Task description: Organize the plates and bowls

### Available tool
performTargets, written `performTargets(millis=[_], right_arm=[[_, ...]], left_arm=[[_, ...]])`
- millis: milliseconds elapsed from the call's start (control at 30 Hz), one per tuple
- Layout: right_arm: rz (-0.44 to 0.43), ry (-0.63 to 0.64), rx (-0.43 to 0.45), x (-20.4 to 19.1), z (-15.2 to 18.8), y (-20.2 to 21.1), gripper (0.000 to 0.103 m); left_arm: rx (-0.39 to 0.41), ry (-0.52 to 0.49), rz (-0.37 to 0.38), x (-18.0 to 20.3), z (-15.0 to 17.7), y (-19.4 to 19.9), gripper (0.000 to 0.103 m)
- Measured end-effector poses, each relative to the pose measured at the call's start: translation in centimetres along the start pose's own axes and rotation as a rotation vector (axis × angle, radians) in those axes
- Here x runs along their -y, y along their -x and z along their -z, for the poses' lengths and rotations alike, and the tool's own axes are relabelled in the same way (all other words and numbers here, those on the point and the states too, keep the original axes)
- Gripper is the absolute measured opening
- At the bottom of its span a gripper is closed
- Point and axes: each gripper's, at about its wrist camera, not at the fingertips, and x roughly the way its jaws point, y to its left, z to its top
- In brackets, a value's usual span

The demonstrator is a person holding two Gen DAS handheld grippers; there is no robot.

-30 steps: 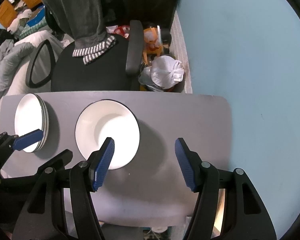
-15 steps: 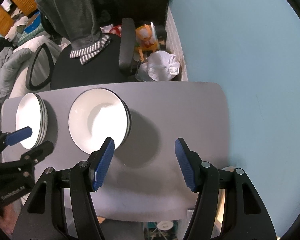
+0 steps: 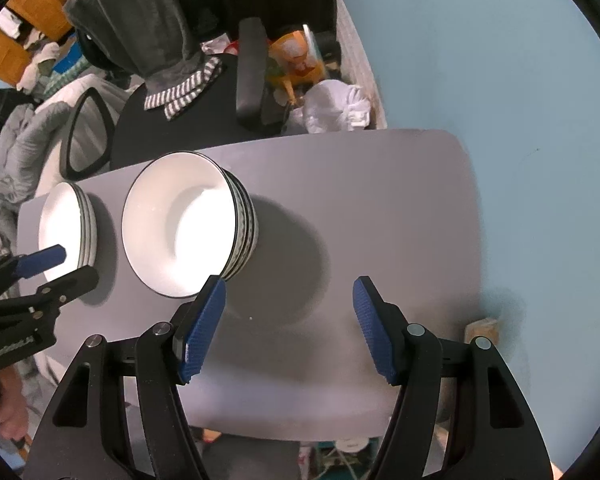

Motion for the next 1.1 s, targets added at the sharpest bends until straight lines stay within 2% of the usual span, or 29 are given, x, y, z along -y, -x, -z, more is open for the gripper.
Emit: performTargets(millis=[400,533,767,933,1100], right_arm=[[-0.098,-0.011,-0.021,0.1,-1.9,-3.0,0.065],[-0.102,-0.005,-0.025,-0.1,-2.7,-4.0,0.065],[-0.104,-0.012,-0.078,0.0,-4.0,-6.7,0.065],[-0.149,-0.022,-0.125,0.0,-4.7,-8.3,0.065],[-0.134,0.008,-0.127,-0.5,-5.1,-8.9,0.065]], left_arm=[[-0.039,0.012,0.018,0.2,-1.4,-2.8,0.065],[-0.048,0.029,0.027,0.2,-1.9,-3.8,0.065],[-0.065,0.055,-0.002,-0.2,-2.7,-5.7,0.065],[-0.090,0.101,0.019,-0.7,-3.1,-6.8,0.065],[-0.103,0.104,0.026,-0.5,-3.5,-7.7,0.065]])
